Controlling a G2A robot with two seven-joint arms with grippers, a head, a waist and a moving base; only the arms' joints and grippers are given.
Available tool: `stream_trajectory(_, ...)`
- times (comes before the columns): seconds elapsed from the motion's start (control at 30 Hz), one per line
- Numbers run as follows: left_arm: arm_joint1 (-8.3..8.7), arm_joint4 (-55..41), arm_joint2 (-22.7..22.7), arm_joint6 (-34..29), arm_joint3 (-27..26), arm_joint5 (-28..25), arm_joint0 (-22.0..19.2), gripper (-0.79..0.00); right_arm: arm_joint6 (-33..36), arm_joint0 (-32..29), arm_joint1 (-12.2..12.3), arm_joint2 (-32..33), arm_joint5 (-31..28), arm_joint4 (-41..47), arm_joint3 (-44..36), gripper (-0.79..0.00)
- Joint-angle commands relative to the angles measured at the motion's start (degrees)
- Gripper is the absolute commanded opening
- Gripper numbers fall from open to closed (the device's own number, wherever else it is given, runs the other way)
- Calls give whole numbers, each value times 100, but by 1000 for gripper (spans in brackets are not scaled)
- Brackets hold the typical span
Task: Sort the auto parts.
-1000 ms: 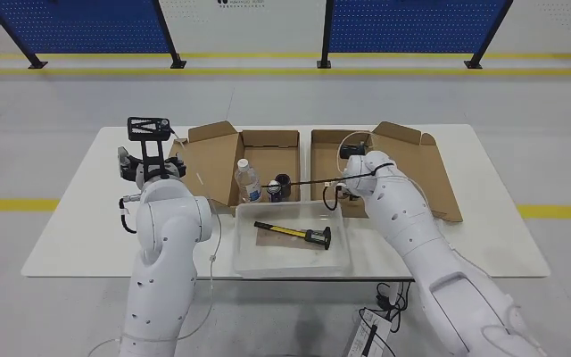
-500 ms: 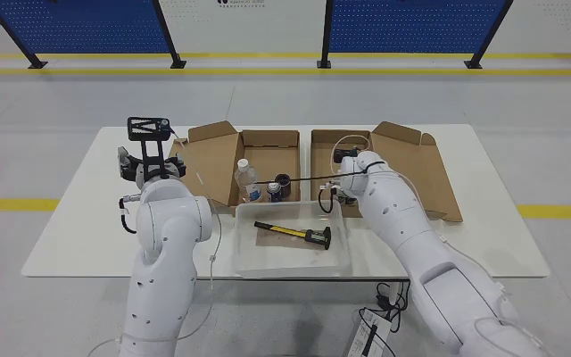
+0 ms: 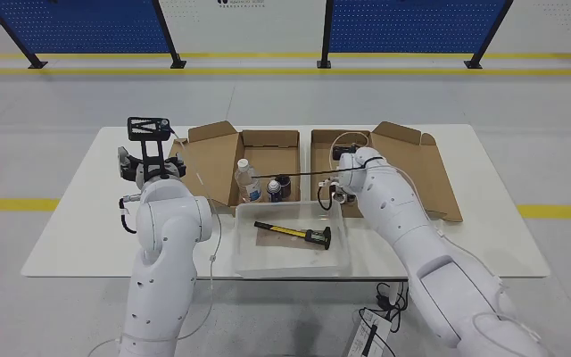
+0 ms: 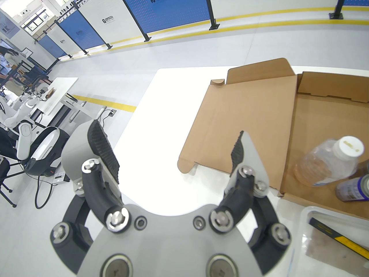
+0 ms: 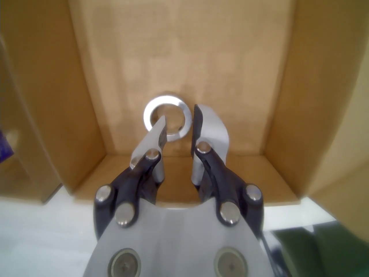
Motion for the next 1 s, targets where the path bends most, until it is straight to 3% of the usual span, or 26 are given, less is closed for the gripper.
stream_trajectory(0.0,0,0,0,0,0,0,0,0,-13,32,14,36,12,-16,-100,-570)
stream_trajectory(0.27,0,0,0,0,0,0,0,0,323,-49,178,140,74,-570,-1251,-573)
stream_trajectory(0.4,0,0,0,0,0,0,0,0,848,-389,384,282,-122,-1240,-2556,-573)
stream_trajectory(0.57,0,0,0,0,0,0,0,0,1669,-1041,630,567,-949,-1750,-4390,-493)
stream_trajectory(0.7,0,0,0,0,0,0,0,0,2135,-1483,746,685,-1663,-1877,-5458,-523)
stream_trajectory(0.97,0,0,0,0,0,0,0,0,2635,-1928,809,525,-2899,-1251,-6290,-471)
